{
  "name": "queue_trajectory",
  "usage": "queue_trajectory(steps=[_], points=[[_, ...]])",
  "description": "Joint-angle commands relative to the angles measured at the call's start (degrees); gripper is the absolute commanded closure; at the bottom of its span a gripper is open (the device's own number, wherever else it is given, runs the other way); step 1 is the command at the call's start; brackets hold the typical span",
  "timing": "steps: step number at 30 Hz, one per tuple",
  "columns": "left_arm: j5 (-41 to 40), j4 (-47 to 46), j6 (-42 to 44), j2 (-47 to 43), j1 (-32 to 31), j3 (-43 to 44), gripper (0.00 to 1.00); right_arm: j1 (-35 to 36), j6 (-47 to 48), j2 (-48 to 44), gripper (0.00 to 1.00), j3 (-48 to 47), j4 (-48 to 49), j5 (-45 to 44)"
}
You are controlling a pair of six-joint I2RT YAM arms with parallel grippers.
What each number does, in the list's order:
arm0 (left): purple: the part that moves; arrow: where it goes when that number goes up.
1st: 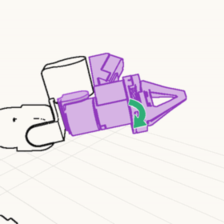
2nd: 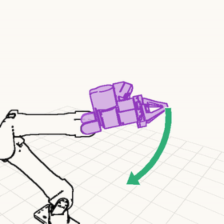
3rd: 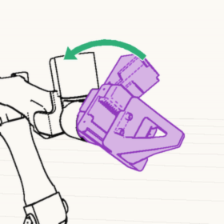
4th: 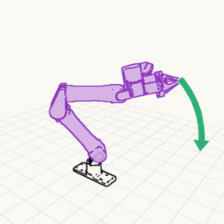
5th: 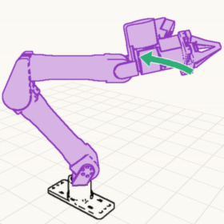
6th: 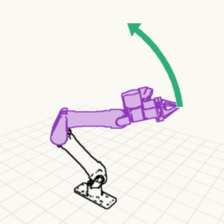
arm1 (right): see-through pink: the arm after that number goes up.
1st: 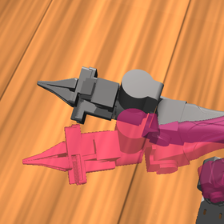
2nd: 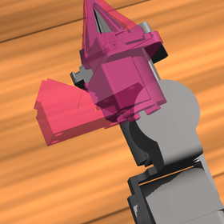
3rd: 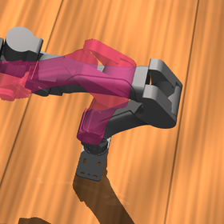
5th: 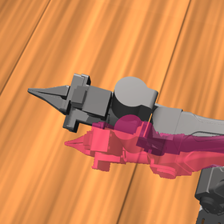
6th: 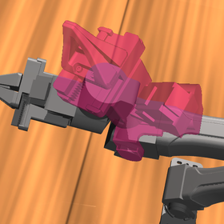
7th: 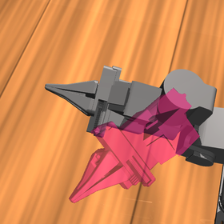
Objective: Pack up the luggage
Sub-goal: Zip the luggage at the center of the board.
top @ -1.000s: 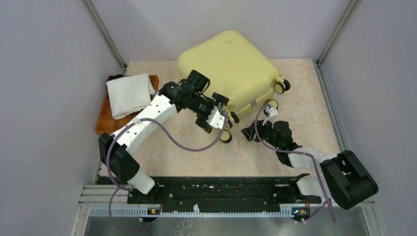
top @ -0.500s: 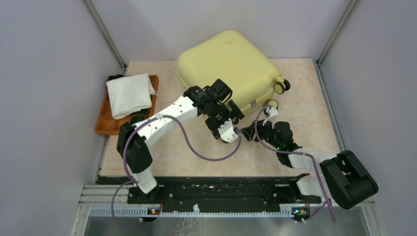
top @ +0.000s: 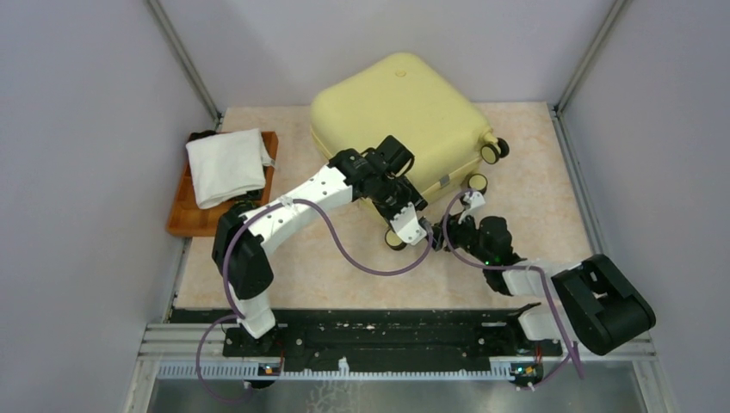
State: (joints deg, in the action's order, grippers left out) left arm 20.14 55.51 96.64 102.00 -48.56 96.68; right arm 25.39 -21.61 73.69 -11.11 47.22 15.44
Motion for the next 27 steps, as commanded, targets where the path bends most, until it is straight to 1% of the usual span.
queue_trajectory(steps=[1, 3, 7, 12, 14, 17, 22, 27], points=[[3.1, -4.0, -2.4, -0.5, -0.7, 3.8, 0.64, 0.4, 2.6, 2.5, 0.45, -1.0, 8.9, 3.2], [3.3, -4.0, -3.7, -1.0, -0.9, 3.4, 0.66, 0.5, 2.6, 4.8, 0.47, -1.5, 13.3, 3.9], [3.3, -6.6, -6.9, -2.6, -0.9, 2.5, 0.81, 0.5, 1.9, 10.4, 0.49, -1.3, 25.6, 4.7], [4.0, -9.5, -10.1, -4.5, -0.9, 2.0, 0.92, 0.8, -1.4, 17.8, 0.51, -3.0, 35.4, 6.4], [4.1, -10.3, -11.2, -5.2, -0.9, 1.7, 0.96, 1.4, -1.9, 19.4, 0.51, -3.5, 37.4, 6.3], [4.0, -11.1, -12.9, -5.9, -0.9, 1.0, 1.0, 2.2, -1.1, 20.3, 0.5, -4.0, 38.4, 5.6], [3.9, -12.8, -15.2, -6.8, -0.9, 0.0, 1.0, 2.3, -1.0, 22.4, 0.49, -5.9, 38.8, 6.1], [3.1, -15.8, -16.7, -8.1, -0.8, -1.0, 1.0, 2.3, -3.4, 26.8, 0.53, -6.5, 43.5, 6.4]])
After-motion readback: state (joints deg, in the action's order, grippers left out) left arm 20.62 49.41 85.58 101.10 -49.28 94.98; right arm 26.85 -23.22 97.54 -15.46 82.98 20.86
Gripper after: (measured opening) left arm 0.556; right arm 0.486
